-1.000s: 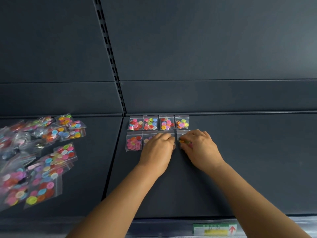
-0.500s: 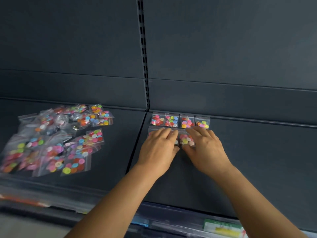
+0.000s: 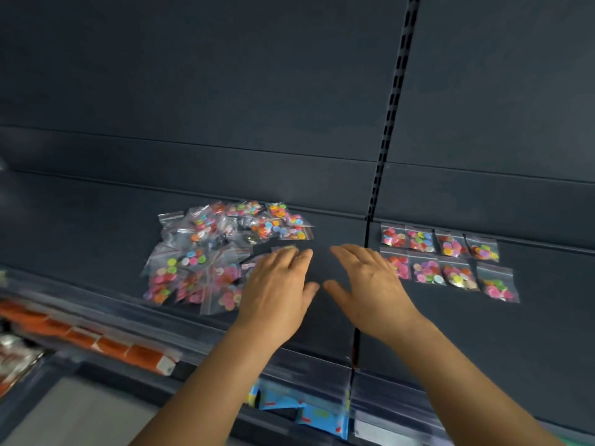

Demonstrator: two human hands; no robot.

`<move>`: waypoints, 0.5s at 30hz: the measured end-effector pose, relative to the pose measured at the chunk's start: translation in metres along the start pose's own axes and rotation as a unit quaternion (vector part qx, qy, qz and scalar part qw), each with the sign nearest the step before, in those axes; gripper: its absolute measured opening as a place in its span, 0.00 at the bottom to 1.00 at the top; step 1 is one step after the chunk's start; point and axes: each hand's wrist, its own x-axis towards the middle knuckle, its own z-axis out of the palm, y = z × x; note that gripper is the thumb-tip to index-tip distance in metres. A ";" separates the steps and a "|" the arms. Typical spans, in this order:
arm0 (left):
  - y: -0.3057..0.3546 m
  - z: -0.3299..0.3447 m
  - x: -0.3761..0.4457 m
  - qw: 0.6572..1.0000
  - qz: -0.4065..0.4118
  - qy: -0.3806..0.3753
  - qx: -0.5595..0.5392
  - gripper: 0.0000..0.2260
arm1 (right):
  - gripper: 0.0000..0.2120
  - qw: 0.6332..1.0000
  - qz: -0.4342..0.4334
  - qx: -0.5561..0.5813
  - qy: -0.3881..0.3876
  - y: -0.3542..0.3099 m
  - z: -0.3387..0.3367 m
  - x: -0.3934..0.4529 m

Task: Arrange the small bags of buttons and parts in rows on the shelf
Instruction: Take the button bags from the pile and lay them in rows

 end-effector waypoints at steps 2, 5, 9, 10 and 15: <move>-0.023 -0.003 -0.005 1.000 -0.001 0.000 -0.006 0.25 | 0.29 1.000 0.001 -0.001 -0.003 -0.019 0.011 0.007; -0.054 -0.004 -0.011 1.000 -0.008 -0.005 -0.012 0.25 | 0.27 1.000 0.011 0.005 -0.005 -0.042 0.026 0.016; -0.080 0.002 -0.016 0.999 0.006 -0.035 -0.026 0.26 | 0.27 0.999 0.038 0.011 -0.025 -0.062 0.045 0.022; -0.082 0.004 -0.017 0.999 0.016 -0.042 -0.028 0.26 | 0.27 0.998 0.045 0.011 -0.032 -0.064 0.049 0.022; -0.089 0.016 -0.019 0.996 0.059 -0.056 -0.032 0.22 | 0.19 0.995 0.080 0.023 -0.048 -0.074 0.063 0.022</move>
